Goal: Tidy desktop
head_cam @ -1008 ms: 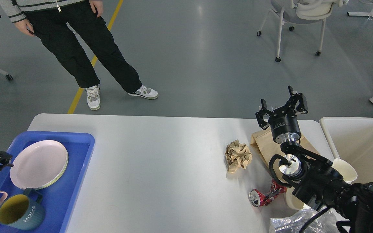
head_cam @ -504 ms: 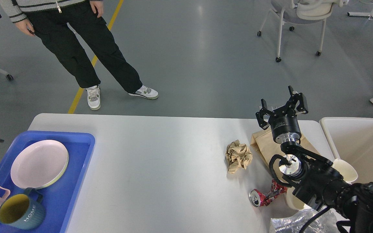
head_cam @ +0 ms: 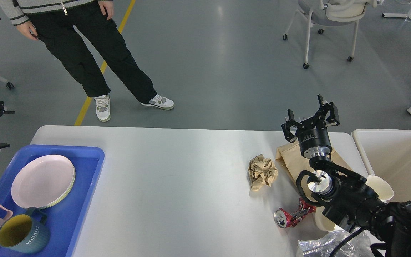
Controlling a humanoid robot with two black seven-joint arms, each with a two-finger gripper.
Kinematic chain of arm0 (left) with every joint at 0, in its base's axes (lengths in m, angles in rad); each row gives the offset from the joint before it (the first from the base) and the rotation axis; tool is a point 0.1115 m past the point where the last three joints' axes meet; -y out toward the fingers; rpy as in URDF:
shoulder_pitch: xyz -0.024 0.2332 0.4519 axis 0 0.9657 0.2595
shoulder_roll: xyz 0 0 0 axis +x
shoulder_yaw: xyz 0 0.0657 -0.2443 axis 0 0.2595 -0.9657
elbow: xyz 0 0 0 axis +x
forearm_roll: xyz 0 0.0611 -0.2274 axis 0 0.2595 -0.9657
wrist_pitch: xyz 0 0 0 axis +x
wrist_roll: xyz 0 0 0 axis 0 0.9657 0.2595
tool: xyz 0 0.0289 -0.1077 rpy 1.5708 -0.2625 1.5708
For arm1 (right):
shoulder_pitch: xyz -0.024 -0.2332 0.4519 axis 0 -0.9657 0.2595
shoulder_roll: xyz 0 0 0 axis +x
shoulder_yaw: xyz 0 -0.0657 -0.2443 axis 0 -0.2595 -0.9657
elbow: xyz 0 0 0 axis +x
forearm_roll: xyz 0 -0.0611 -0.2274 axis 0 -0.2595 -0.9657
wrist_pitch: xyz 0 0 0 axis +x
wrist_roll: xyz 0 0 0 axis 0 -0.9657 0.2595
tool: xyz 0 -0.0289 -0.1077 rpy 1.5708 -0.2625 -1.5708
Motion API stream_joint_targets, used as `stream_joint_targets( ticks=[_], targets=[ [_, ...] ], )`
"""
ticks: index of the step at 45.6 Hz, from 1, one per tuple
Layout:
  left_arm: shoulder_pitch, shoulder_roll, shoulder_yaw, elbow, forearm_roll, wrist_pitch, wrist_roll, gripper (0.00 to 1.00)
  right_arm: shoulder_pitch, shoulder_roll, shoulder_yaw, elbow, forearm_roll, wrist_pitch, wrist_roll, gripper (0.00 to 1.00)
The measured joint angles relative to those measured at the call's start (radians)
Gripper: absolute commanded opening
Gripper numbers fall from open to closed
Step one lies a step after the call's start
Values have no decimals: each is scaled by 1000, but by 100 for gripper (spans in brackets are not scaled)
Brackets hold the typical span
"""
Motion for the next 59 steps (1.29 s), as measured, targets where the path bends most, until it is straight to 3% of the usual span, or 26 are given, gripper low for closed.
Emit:
stream_joint_targets(
  ticks=[9,17,22,30,34,44,59],
  targets=[
    [78,-143,-264,217,-32,4,0,98,0,0,0,0,0,0,0,100],
    [104,-215,-377,329,-29,8,-29,98,0,0,0,1,0,0,0,100],
    [124,-232,-402,339,-31,6,-149,98,0,1,0,2,0,0,0,100],
    [158,-326,-424,339,-34,3,-429,98,0,1,0,1,0,0,0,100],
    [160,-415,-452,339,-35,-2,-489,98,0,1,0,0,0,0,0,100],
    [175,-679,-620,340,-36,-6,-508,98,0,-1,0,0,0,0,0,100],
    [194,-808,-658,342,-36,-7,-514,98,0,0,0,0,0,0,-1,100]
  ],
)
